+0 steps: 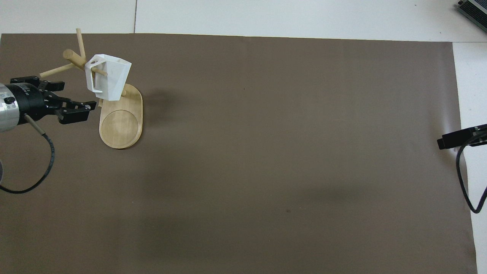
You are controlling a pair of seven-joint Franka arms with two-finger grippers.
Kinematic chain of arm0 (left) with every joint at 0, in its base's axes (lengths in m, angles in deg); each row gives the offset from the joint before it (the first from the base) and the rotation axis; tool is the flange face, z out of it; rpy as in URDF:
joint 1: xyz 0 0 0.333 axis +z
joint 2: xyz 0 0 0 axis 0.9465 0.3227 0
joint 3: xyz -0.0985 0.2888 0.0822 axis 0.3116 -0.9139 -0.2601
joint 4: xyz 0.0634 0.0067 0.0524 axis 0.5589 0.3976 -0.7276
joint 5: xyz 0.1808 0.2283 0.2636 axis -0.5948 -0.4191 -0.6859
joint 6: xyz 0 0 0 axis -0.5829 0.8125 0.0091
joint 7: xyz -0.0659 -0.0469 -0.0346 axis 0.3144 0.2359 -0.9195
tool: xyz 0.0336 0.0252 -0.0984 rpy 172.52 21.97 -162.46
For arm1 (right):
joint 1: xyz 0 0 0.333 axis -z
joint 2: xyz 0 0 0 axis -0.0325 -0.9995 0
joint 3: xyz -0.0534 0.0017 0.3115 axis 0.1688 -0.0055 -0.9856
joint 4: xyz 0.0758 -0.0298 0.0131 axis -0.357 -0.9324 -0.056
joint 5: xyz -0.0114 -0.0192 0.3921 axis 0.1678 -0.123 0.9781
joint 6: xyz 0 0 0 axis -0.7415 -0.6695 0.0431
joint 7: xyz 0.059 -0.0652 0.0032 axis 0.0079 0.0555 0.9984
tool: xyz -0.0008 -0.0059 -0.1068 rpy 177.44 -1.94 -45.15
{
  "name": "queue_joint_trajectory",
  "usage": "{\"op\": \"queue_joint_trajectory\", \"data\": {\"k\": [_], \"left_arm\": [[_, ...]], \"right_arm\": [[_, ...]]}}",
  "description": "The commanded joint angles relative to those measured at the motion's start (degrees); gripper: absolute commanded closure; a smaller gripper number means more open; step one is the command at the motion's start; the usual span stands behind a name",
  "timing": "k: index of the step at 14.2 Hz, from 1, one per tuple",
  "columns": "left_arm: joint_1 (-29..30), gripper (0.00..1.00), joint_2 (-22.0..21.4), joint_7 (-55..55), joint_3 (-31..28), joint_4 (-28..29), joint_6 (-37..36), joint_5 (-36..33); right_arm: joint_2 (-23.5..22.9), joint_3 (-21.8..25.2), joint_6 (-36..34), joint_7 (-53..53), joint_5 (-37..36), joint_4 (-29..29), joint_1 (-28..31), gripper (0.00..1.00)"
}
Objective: Hang cup on rack
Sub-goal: 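Hook the cup handle onto a rack peg with the left gripper, then open the left gripper and pull it back from the cup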
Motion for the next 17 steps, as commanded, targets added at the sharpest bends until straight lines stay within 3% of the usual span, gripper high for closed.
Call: {"op": "queue_joint_trajectory", "data": {"k": [1,4,9,14,17], "left_arm": [[0.28,0.00,0.33,4.73,0.61,-2.41,-3.98,-6.47],[0.19,0.00,0.15,24.73,0.61,-2.32,-6.43,-6.57],[0.90,0.00,0.06,53.77,0.34,-1.97,-6.26,-6.48],[0.98,0.00,-0.20,78.54,0.34,-1.62,-6.35,-6.57],[1.07,0.00,-0.55,94.44,0.26,-2.06,-11.34,-6.65]], "right_arm": [[0.07,7.87,-0.48,-2.48,-0.29,0.21,-7.12,0.00],[-0.28,10.54,5.05,-2.75,-0.29,0.12,-8.12,0.00],[-0.28,10.89,5.33,-3.27,-0.29,0.12,-7.59,0.00],[-0.37,10.45,5.42,-10.57,-0.38,0.12,-8.38,0.00],[-0.28,10.36,5.33,-10.57,-0.37,-0.14,-8.38,0.00]]}}
